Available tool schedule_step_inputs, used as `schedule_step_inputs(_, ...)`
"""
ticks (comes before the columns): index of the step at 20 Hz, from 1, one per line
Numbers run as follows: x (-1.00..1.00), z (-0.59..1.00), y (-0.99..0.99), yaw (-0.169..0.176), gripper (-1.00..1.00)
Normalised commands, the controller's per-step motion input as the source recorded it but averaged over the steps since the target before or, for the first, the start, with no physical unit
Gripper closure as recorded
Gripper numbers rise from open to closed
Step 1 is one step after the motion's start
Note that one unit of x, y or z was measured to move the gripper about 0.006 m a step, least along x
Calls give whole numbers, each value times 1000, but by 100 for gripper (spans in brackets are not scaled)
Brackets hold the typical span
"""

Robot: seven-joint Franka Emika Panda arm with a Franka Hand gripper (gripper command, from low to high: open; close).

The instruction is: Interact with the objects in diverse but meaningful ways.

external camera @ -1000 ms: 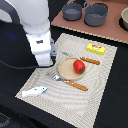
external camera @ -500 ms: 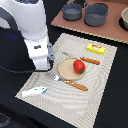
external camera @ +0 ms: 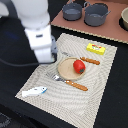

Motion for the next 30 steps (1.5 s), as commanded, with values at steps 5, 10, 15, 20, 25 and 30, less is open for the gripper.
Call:
schedule_step_inputs(5,566,459,869,73,100)
schedule_step_inputs(10,665,69,690,59,100)
schedule_step_inputs(15,628,-302,413,42,100)
schedule_step_inputs(20,589,-595,162,27,100)
schedule_step_inputs(25,396,-509,60,14,100)
schedule_step_inputs(30,143,-296,197,15,-100)
